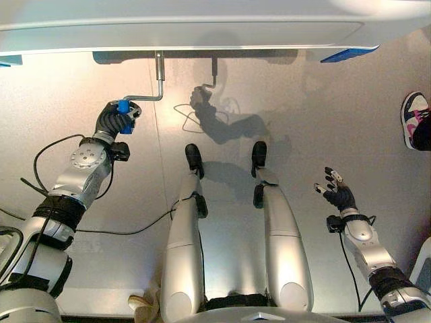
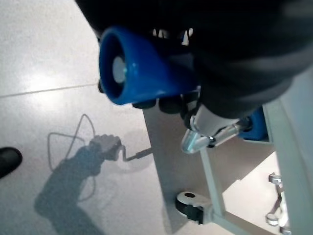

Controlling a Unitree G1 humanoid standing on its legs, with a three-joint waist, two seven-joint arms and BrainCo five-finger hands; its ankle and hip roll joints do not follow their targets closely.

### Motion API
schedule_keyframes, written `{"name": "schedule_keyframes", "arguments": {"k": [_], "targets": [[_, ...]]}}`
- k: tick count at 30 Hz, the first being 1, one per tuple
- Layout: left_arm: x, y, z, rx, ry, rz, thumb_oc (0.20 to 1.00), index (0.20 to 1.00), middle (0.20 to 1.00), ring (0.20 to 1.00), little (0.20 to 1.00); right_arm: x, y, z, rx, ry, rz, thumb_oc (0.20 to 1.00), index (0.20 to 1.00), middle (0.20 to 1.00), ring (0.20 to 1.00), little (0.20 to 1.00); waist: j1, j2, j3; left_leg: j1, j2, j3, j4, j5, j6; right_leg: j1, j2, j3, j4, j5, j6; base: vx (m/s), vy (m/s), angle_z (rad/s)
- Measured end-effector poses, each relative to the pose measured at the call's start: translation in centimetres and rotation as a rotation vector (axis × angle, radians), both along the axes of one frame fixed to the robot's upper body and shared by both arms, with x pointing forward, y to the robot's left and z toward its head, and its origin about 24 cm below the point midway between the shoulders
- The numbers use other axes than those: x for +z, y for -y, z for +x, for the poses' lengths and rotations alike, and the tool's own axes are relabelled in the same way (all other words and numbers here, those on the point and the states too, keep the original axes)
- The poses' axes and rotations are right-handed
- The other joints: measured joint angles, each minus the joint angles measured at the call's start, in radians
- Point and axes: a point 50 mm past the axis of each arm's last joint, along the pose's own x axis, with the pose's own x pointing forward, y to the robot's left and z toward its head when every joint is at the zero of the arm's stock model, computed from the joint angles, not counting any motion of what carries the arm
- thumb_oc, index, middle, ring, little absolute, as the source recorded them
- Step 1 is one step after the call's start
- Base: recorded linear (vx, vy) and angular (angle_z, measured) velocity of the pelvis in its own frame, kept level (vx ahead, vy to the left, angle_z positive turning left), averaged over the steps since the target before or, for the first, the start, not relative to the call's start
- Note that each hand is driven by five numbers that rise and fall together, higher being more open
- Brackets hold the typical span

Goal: Raise the hospital bed

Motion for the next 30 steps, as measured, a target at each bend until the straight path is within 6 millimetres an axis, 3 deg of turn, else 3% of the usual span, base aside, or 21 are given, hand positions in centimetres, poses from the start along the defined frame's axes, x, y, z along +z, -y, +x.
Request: {"name": "schedule_keyframes", "arguments": {"k": [9,11,16,21,30], "targets": [[0.1,-1.5,1.1,0.11,-0.044,0.159,0.2,0.2,0.2,0.2,0.2,0.3,-0.2,0.1,0.02,0.014,0.002,1.0,1.0,1.0,1.0,1.0,-0.019,-0.003,0.0,-0.082,0.016,0.027,0.103,-0.059,0.021,-0.037,0.012,0.028,-0.028,0.03,0.018,0.03,0.074,-0.11],[0.4,-2.0,1.4,0.149,-0.051,0.2,0.2,0.2,0.2,0.2,0.2,0.3,-0.3,0.1,0.031,0.011,0.005,1.0,1.0,1.0,1.0,1.0,-0.04,-0.005,0.001,-0.111,0.017,0.026,0.132,-0.07,0.027,-0.051,0.012,0.029,-0.024,0.032,0.023,0.03,0.04,-0.03],[1.2,-2.0,2.1,0.192,-0.051,0.274,0.2,0.2,0.2,0.2,0.2,0.4,-0.4,0.1,0.037,0.013,0.006,1.0,1.0,1.0,1.0,1.0,-0.055,-0.011,0.0,-0.147,0.02,0.027,0.175,-0.088,0.038,-0.067,0.012,0.032,-0.027,0.04,0.032,0.02,0.03,-0.04],[2.0,-2.1,3.0,0.258,-0.093,0.377,0.2,0.2,0.2,0.2,0.2,0.6,-0.9,0.1,0.058,0.034,0.013,1.0,1.0,1.0,1.0,1.0,-0.069,-0.047,-0.002,-0.181,0.022,0.031,0.217,-0.106,0.044,-0.092,0.014,0.047,-0.027,0.047,0.038,0.03,0.02,-0.07],[3.6,-1.2,4.0,0.29,-0.081,0.476,0.2,0.2,0.2,0.2,0.2,1.1,-1.4,0.3,0.075,0.078,0.025,1.0,1.0,1.0,1.0,1.0,-0.098,-0.074,0.0,-0.265,0.03,0.041,0.301,-0.142,0.068,-0.147,0.017,0.062,-0.008,0.053,0.05,0.02,-0.003,-0.06]]}}
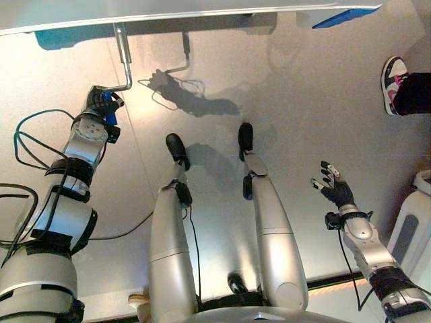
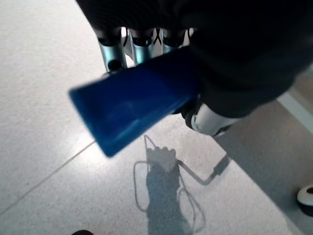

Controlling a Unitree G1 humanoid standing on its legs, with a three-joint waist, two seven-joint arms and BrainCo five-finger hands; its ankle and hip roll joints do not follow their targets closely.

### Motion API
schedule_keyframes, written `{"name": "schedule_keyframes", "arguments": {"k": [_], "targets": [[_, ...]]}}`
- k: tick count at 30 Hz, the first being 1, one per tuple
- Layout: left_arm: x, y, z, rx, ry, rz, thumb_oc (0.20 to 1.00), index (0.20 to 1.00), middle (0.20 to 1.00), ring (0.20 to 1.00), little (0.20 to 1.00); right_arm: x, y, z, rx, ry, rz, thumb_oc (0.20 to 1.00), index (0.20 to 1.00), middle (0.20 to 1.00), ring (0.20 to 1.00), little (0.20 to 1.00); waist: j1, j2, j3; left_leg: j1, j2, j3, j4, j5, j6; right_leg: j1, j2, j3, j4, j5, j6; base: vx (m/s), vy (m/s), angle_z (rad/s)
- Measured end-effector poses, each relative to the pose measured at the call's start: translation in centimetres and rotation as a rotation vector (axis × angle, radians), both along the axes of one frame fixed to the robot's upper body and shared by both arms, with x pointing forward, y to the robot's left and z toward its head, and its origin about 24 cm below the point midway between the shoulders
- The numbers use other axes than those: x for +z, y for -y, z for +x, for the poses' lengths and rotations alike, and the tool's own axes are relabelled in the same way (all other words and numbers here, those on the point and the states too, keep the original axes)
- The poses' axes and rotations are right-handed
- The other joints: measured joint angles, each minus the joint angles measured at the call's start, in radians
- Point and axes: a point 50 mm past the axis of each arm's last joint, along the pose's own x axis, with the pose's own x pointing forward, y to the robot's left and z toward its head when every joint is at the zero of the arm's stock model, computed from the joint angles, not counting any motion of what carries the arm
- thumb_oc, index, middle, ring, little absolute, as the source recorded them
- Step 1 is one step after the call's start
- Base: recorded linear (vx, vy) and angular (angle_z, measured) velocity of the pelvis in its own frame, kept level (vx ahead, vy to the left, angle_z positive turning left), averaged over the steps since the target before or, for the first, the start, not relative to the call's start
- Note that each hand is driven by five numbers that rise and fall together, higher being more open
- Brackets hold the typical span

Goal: Raise the hospital bed

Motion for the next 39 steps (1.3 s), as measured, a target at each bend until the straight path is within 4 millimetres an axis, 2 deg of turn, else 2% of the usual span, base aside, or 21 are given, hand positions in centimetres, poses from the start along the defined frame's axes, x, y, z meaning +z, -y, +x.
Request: {"name": "schedule_keyframes", "arguments": {"k": [6,9,14,17,21,23,27,31,35,36,39], "targets": [[0.6,1.4,0.8,-0.022,-0.011,0.073,0.2,0.2,0.2,0.2,0.2,0.0,-0.4,0.0,0.014,0.011,0.014,1.0,1.0,1.0,1.0,1.0,-0.024,-0.004,0.001,-0.041,0.004,0.013,0.059,-0.032,0.018,-0.03,0.003,0.018,0.012,0.002,0.016,0.01,-0.024,-0.09],[0.2,2.2,1.1,-0.03,-0.019,0.072,0.2,0.2,0.2,0.2,0.2,-0.1,-0.9,0.0,0.031,0.009,0.021,1.0,1.0,1.0,1.0,1.0,-0.024,-0.005,0.0,-0.05,0.011,0.016,0.081,-0.046,0.021,-0.032,0.01,0.024,0.014,0.002,0.02,0.01,-0.019,-0.1],[1.5,3.0,1.5,-0.038,0.024,0.067,0.2,0.2,0.2,0.2,0.2,0.2,-1.2,0.0,0.045,0.031,0.029,1.0,1.0,1.0,1.0,1.0,-0.023,-0.022,-0.002,-0.089,0.02,0.018,0.111,-0.056,0.024,-0.069,0.015,0.034,0.033,0.001,0.022,0.0,-0.034,-0.05],[1.4,3.7,1.8,-0.051,0.028,0.055,0.2,0.2,0.2,0.2,0.2,0.2,-1.3,0.0,0.047,0.031,0.032,1.0,1.0,1.0,1.0,1.0,-0.024,-0.024,-0.002,-0.091,0.02,0.018,0.117,-0.058,0.025,-0.073,0.015,0.035,0.042,-0.001,0.023,0.0,-0.025,0.0],[1.2,5.4,2.3,-0.079,0.054,-0.034,0.2,0.2,0.2,0.2,0.2,-0.2,-1.8,0.0,0.041,0.032,0.073,1.0,1.0,1.0,1.0,1.0,-0.024,-0.029,-0.003,-0.092,0.02,0.018,0.119,-0.058,0.026,-0.074,0.015,0.035,0.044,-0.002,0.024,0.0,-0.017,0.0],[1.1,7.1,2.6,-0.12,0.076,-0.133,0.2,0.2,0.2,0.2,0.2,-0.4,-2.4,0.0,0.053,0.025,0.084,1.0,1.0,1.0,1.0,1.0,-0.024,-0.033,-0.004,-0.091,0.018,0.019,0.119,-0.058,0.027,-0.073,0.013,0.035,0.044,-0.001,0.025,-0.01,-0.018,0.01],[0.8,8.1,2.8,-0.141,0.088,-0.21,0.2,0.2,0.2,0.2,0.2,-0.6,-2.6,0.0,0.055,0.021,0.096,1.0,1.0,1.0,1.0,1.0,-0.024,-0.037,-0.004,-0.086,0.017,0.023,0.118,-0.057,0.031,-0.068,0.011,0.035,0.045,0.0,0.026,0.0,0.0,0.0],[0.4,10.3,2.8,-0.225,0.125,-0.354,0.2,0.2,0.2,0.2,0.2,-0.6,-2.7,0.0,0.045,0.026,0.111,1.0,1.0,1.0,1.0,1.0,-0.023,-0.046,-0.003,-0.07,0.01,0.037,0.108,-0.055,0.038,-0.061,0.001,0.04,0.046,-0.001,0.03,0.0,-0.005,0.01],[-0.4,13.6,2.5,-0.342,0.157,-0.53,0.2,0.2,0.2,0.2,0.2,-0.8,-3.2,0.0,0.027,0.033,0.13,1.0,1.0,1.0,1.0,1.0,-0.022,-0.049,-0.003,-0.047,-0.008,0.043,0.091,-0.05,0.046,-0.046,-0.015,0.043,0.045,-0.002,0.041,-0.02,-0.019,0.07],[-0.8,15.2,2.0,-0.411,0.163,-0.585,0.2,0.2,0.2,0.2,0.2,-0.8,-3.3,0.0,0.025,0.036,0.137,1.0,1.0,1.0,1.0,1.0,-0.022,-0.05,-0.003,-0.039,-0.013,0.046,0.087,-0.049,0.047,-0.04,-0.021,0.045,0.045,-0.002,0.047,-0.02,-0.033,0.05],[-1.2,16.8,1.4,-0.481,0.191,-0.679,0.2,0.2,0.2,0.2,0.2,-0.9,-3.2,0.0,0.007,0.034,0.133,1.0,1.0,1.0,1.0,1.0,-0.017,-0.051,-0.004,-0.015,-0.022,0.047,0.073,-0.047,0.051,-0.022,-0.03,0.045,0.045,-0.005,0.05,-0.03,-0.029,0.08]]}}
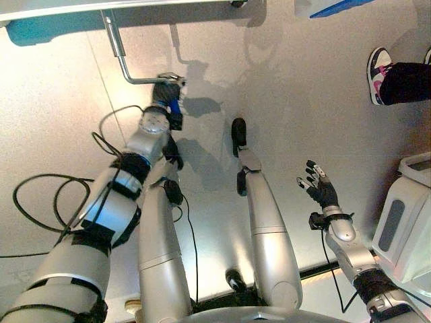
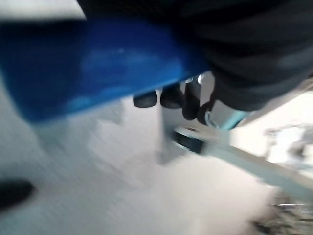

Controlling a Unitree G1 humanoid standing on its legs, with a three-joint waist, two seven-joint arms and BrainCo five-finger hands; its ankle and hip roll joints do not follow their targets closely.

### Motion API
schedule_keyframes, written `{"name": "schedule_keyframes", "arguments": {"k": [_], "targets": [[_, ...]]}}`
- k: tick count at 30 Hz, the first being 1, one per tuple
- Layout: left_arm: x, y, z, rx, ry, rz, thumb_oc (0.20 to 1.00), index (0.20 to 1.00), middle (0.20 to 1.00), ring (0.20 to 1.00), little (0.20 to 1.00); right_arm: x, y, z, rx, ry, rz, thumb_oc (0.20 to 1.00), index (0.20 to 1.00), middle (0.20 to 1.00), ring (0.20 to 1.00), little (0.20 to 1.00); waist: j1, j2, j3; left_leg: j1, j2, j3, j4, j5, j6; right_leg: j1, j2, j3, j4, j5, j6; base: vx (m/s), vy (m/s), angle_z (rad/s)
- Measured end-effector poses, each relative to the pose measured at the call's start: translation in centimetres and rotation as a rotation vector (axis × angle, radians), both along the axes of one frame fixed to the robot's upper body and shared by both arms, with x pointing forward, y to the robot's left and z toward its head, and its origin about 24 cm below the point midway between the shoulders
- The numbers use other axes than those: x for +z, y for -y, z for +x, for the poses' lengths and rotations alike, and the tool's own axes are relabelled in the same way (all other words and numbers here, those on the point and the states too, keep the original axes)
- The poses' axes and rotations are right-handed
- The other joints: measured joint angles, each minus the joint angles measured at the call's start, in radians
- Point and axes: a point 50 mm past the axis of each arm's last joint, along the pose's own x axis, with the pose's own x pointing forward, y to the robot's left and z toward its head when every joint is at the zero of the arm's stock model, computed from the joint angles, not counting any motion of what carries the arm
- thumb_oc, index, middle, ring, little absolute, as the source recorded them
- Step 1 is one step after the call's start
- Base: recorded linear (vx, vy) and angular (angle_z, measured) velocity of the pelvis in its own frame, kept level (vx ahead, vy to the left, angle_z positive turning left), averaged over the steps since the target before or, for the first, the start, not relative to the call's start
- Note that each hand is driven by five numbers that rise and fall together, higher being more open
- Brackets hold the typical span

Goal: Raise the hospital bed

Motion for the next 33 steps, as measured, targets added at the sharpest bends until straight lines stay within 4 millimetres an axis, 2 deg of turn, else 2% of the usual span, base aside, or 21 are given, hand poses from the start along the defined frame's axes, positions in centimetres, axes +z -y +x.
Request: {"name": "schedule_keyframes", "arguments": {"k": [4,10,17,20,22,26,27,28,33], "targets": [[0.3,1.3,-0.8,-0.08,0.02,-0.097,0.2,0.2,0.2,0.2,0.2,0.1,0.1,0.1,-0.01,0.006,-0.003,1.0,1.0,1.0,1.0,1.0,0.004,0.0,0.0,0.023,-0.023,0.005,-0.049,0.019,-0.001,0.004,-0.02,0.002,-0.002,-0.003,-0.003,-0.04,-0.03,0.11],[0.1,3.4,-2.4,-0.237,0.021,-0.202,0.2,0.2,0.2,0.2,0.2,0.0,0.3,0.0,-0.03,0.003,-0.01,1.0,1.0,1.0,1.0,1.0,0.046,0.001,0.0,0.069,-0.042,0.006,-0.105,0.043,-0.006,0.03,-0.038,-0.003,-0.011,-0.007,0.0,-0.04,-0.035,0.08],[-0.5,3.3,-4.5,-0.374,0.001,-0.202,0.2,0.2,0.2,0.2,0.2,-0.5,0.7,-0.1,-0.061,-0.019,-0.024,1.0,1.0,1.0,1.0,1.0,0.078,0.006,0.002,0.13,-0.065,-0.012,-0.155,0.066,-0.012,0.085,-0.059,-0.028,-0.02,-0.021,0.0,-0.02,-0.029,0.11],[-0.8,2.5,-5.1,-0.394,-0.008,-0.178,0.2,0.2,0.2,0.2,0.2,-0.8,0.9,-0.2,-0.065,-0.035,-0.044,1.0,1.0,1.0,1.0,1.0,0.104,0.009,0.002,0.162,-0.073,-0.018,-0.183,0.079,-0.016,0.107,-0.066,-0.033,-0.019,-0.026,-0.002,-0.02,-0.024,0.11],[-0.6,1.6,-6.2,-0.422,-0.007,-0.185,0.2,0.2,0.2,0.2,0.2,-0.9,1.0,-0.3,-0.066,-0.044,-0.052,1.0,1.0,1.0,1.0,1.0,0.108,0.022,0.002,0.182,-0.083,-0.031,-0.217,0.097,-0.025,0.119,-0.073,-0.045,-0.019,-0.03,-0.007,-0.01,-0.018,0.16],[-0.5,0.2,-6.6,-0.403,-0.006,-0.208,0.2,0.2,0.2,0.2,0.2,-1.4,1.3,-0.5,-0.074,-0.066,-0.06,1.0,1.0,1.0,1.0,1.0,0.143,0.042,0.003,0.203,-0.086,-0.046,-0.241,0.11,-0.032,0.138,-0.076,-0.062,-0.018,-0.036,-0.015,0.0,0.0,0.11],[-0.4,0.0,-6.8,-0.401,-0.002,-0.208,0.2,0.2,0.2,0.2,0.2,-1.3,1.3,-0.5,-0.074,-0.062,-0.064,1.0,1.0,1.0,1.0,1.0,0.139,0.046,0.003,0.203,-0.086,-0.049,-0.243,0.11,-0.033,0.139,-0.076,-0.066,-0.018,-0.037,-0.016,0.01,0.006,0.07],[-0.3,-0.9,-7.0,-0.387,0.002,-0.192,0.2,0.2,0.2,0.2,0.2,-1.3,1.4,-0.5,-0.078,-0.064,-0.065,1.0,1.0,1.0,1.0,1.0,0.153,0.051,0.005,0.203,-0.087,-0.053,-0.244,0.115,-0.033,0.139,-0.076,-0.072,-0.016,-0.039,-0.018,0.01,0.008,0.06],[-0.9,-4.6,-7.8,-0.295,-0.013,-0.164,0.2,0.2,0.2,0.2,0.2,-1.5,2.1,-0.8,-0.106,-0.076,-0.069,1.0,1.0,1.0,1.0,1.0,0.157,0.068,0.009,0.219,-0.086,-0.062,-0.25,0.119,-0.036,0.158,-0.076,-0.082,-0.016,-0.045,-0.021,0.0,0.009,0.03]]}}
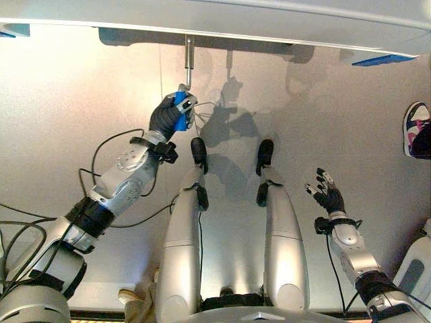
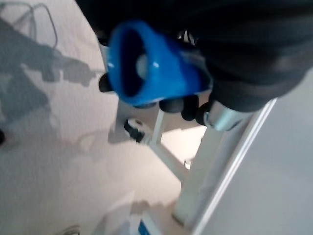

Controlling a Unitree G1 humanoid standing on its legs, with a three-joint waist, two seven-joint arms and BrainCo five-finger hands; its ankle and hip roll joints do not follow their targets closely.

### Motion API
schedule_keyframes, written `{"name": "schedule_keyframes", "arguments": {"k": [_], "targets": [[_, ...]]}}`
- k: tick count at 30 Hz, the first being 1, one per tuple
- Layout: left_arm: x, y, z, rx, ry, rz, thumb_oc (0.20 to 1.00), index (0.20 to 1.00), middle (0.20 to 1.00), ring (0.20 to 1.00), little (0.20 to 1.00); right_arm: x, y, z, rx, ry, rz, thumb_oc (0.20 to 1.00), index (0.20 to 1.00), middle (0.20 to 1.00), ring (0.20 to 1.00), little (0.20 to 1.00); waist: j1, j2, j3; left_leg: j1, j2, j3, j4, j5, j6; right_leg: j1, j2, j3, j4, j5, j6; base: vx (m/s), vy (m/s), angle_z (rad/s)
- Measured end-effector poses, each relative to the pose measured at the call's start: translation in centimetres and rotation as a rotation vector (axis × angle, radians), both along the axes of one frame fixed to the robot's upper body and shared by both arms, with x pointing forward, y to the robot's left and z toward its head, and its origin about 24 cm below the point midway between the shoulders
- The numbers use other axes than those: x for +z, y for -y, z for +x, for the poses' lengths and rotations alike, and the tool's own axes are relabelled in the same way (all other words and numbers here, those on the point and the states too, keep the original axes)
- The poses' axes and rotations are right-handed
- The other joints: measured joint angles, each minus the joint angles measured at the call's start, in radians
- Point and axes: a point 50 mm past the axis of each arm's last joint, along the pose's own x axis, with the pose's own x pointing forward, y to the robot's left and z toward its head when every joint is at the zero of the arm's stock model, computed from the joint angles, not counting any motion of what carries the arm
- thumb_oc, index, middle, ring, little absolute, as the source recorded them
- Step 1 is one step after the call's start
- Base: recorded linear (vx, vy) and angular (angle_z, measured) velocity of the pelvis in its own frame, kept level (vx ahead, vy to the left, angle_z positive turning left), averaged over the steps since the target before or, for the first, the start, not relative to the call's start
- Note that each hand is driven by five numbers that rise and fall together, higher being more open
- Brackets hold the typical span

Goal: Raise the hospital bed

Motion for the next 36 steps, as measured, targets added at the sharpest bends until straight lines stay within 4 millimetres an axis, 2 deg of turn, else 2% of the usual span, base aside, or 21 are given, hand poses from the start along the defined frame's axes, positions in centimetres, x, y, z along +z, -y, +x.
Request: {"name": "schedule_keyframes", "arguments": {"k": [10,16,19,23,28,36], "targets": [[-1.0,-2.3,-0.8,0.076,-0.021,0.009,0.2,0.2,0.2,0.2,0.2,0.2,0.4,-0.1,0.012,-0.004,-0.015,1.0,1.0,1.0,1.0,1.0,-0.008,0.005,0.002,0.019,0.005,-0.007,-0.025,0.01,-0.012,0.01,0.006,-0.004,0.001,-0.009,-0.01,0.0,0.003,0.0],[-0.8,-4.0,-1.0,0.135,0.001,0.141,0.2,0.2,0.2,0.2,0.2,0.3,0.9,-0.3,0.004,-0.001,-0.023,1.0,1.0,1.0,1.0,1.0,-0.018,0.006,0.003,0.019,0.013,-0.015,-0.027,0.013,-0.02,0.009,0.014,-0.012,0.008,-0.014,-0.018,0.0,0.0,0.0],[-0.9,-4.9,-0.7,0.178,0.006,0.195,0.2,0.2,0.2,0.2,0.2,0.4,0.8,-0.4,0.014,0.001,-0.021,1.0,1.0,1.0,1.0,1.0,-0.018,0.006,0.003,0.021,0.018,-0.017,-0.026,0.014,-0.025,0.009,0.019,-0.013,0.013,-0.017,-0.023,0.01,0.029,-0.02],[-1.3,-7.3,0.2,0.305,-0.002,0.291,0.2,0.2,0.2,0.2,0.2,0.8,0.7,-0.5,0.037,0.015,-0.037,1.0,1.0,1.0,1.0,1.0,-0.022,0.011,0.002,0.022,0.028,-0.013,-0.026,0.013,-0.031,0.004,0.028,-0.009,0.013,-0.016,-0.028,0.01,0.028,-0.05],[-0.8,-8.0,0.7,0.359,0.033,0.392,0.2,0.2,0.2,0.2,0.2,1.2,1.7,-0.9,0.022,0.018,-0.062,1.0,1.0,1.0,1.0,1.0,-0.021,0.011,0.002,0.02,0.034,-0.006,-0.029,0.012,-0.035,-0.005,0.035,-0.001,0.013,-0.015,-0.032,0.02,0.013,-0.05],[0.2,-9.7,1.7,0.441,0.041,0.437,0.2,0.2,0.2,0.2,0.2,1.4,2.2,-1.2,0.017,0.016,-0.077,1.0,1.0,1.0,1.0,1.0,-0.028,0.011,0.002,-0.005,0.04,-0.004,-0.029,0.012,-0.037,-0.029,0.041,0.0,0.009,-0.014,-0.035,0.0,0.002,0.0]]}}
